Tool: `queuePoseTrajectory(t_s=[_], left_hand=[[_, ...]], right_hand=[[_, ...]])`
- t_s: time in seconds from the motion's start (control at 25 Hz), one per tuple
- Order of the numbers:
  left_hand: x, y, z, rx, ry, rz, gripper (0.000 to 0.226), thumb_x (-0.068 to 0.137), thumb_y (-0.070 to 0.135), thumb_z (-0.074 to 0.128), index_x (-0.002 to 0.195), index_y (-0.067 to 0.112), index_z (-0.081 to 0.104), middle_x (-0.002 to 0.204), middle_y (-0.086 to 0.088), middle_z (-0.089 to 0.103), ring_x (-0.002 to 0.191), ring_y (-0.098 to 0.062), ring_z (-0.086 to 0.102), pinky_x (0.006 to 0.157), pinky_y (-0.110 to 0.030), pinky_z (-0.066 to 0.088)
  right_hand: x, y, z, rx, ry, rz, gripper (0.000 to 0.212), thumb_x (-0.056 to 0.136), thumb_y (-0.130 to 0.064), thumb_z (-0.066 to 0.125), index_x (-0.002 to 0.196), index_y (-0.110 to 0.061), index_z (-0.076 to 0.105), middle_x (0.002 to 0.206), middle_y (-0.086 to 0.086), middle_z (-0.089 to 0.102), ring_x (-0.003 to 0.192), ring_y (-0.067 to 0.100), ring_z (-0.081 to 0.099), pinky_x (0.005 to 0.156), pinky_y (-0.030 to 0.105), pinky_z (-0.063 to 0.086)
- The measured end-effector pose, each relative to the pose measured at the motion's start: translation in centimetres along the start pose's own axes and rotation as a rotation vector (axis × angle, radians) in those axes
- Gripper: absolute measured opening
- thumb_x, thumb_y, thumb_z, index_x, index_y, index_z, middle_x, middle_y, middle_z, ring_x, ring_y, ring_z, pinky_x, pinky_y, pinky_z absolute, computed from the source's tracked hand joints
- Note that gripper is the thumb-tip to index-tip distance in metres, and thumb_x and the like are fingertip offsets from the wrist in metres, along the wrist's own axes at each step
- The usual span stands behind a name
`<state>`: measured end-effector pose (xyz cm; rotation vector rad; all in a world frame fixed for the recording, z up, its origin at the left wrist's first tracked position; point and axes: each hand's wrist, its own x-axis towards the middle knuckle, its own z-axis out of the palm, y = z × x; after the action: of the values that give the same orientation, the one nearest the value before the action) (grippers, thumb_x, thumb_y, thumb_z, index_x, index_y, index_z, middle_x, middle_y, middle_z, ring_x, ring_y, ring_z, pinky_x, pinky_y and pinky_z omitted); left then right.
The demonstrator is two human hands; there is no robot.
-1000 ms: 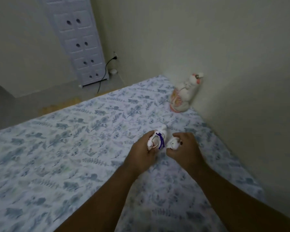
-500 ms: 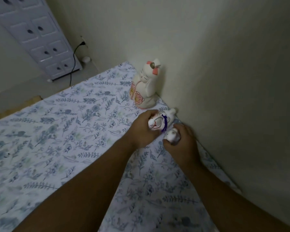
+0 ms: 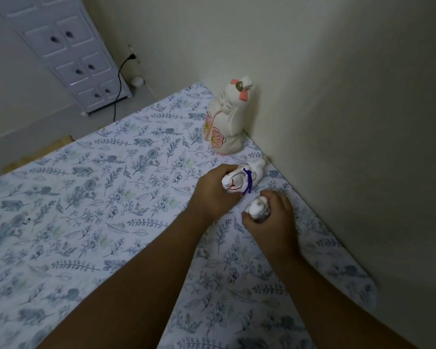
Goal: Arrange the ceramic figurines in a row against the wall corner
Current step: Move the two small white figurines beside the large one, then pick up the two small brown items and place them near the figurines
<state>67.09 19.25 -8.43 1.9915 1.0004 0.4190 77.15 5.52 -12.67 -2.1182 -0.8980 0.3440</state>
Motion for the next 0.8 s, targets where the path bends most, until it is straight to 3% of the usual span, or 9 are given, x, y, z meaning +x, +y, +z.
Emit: queuePoseTrajectory(t_s=[0.08,0.16,0.28,0.4,0.48,0.56,0.64,0.8], left_hand=[[-0.1,0.1,-0.2,0.008,-0.012,-0.012,0.053,0.073,0.012,0.086,0.121,0.02,0.067,0.108,0.006,0.073,0.094,-0.002,0.061,0.079,-0.005,0.047],[-0.5,0.7,-0.4,0.011,-0.029,-0.022,0.057,0.073,0.012,0.086,0.125,0.017,0.064,0.11,0.004,0.072,0.096,-0.005,0.06,0.08,-0.009,0.048],[-2.6,1.6,-1.4,-0.052,-0.02,-0.09,0.056,0.078,0.013,0.084,0.129,0.014,0.06,0.105,0.013,0.061,0.098,-0.007,0.057,0.071,0.006,0.035],[-7.5,1.0,-3.8,-0.074,0.045,-0.14,0.063,0.085,0.018,0.08,0.141,0.014,0.051,0.131,0.005,0.058,0.113,-0.001,0.048,0.083,0.011,0.027],[-11.8,-0.6,-5.8,-0.009,0.072,-0.14,0.07,0.087,0.025,0.077,0.148,0.015,0.044,0.152,-0.002,0.047,0.136,-0.009,0.042,0.11,-0.008,0.028],[-16.8,-2.5,-7.9,0.058,0.123,-0.178,0.072,0.089,0.033,0.074,0.151,0.017,0.04,0.159,-0.004,0.038,0.15,-0.02,0.029,0.122,-0.036,0.026],[-22.6,-4.8,-10.4,0.114,0.2,-0.23,0.071,0.091,0.036,0.071,0.152,0.019,0.038,0.162,-0.003,0.034,0.153,-0.021,0.022,0.124,-0.044,0.022],[-33.1,-8.7,-14.9,0.169,0.252,-0.354,0.073,0.093,0.037,0.066,0.155,0.021,0.032,0.165,0.001,0.027,0.155,-0.02,0.012,0.125,-0.046,0.018]], right_hand=[[-0.3,0.0,0.1,0.002,-0.003,-0.004,0.056,0.065,-0.02,0.089,0.114,-0.011,0.063,0.114,0.007,0.058,0.1,0.021,0.057,0.075,0.022,0.049],[-0.2,-0.1,0.0,0.007,-0.014,0.015,0.06,0.067,-0.023,0.089,0.119,-0.012,0.062,0.119,0.008,0.057,0.104,0.022,0.057,0.079,0.029,0.055],[-0.8,-0.8,-0.6,-0.025,-0.046,0.01,0.07,0.068,-0.03,0.088,0.129,-0.017,0.057,0.132,0.006,0.054,0.121,0.025,0.053,0.088,0.037,0.054],[-2.9,-3.0,-1.3,-0.137,-0.028,-0.117,0.071,0.073,-0.037,0.084,0.134,-0.014,0.055,0.137,0.008,0.053,0.13,0.028,0.047,0.099,0.044,0.05],[-4.9,-5.2,-1.2,-0.222,-0.033,-0.249,0.068,0.079,-0.04,0.078,0.136,-0.013,0.054,0.138,0.01,0.054,0.133,0.032,0.047,0.105,0.05,0.046],[-7.6,-7.8,-0.2,-0.245,-0.1,-0.336,0.064,0.083,-0.042,0.072,0.137,-0.014,0.054,0.139,0.009,0.055,0.136,0.032,0.046,0.108,0.052,0.043],[-11.6,-10.8,1.6,-0.228,-0.207,-0.401,0.063,0.084,-0.043,0.07,0.138,-0.016,0.053,0.141,0.007,0.055,0.138,0.029,0.045,0.111,0.05,0.04],[-20.2,-15.0,5.8,-0.216,-0.474,-0.522,0.065,0.086,-0.048,0.063,0.143,-0.019,0.05,0.147,0.001,0.051,0.142,0.022,0.04,0.117,0.043,0.035]])
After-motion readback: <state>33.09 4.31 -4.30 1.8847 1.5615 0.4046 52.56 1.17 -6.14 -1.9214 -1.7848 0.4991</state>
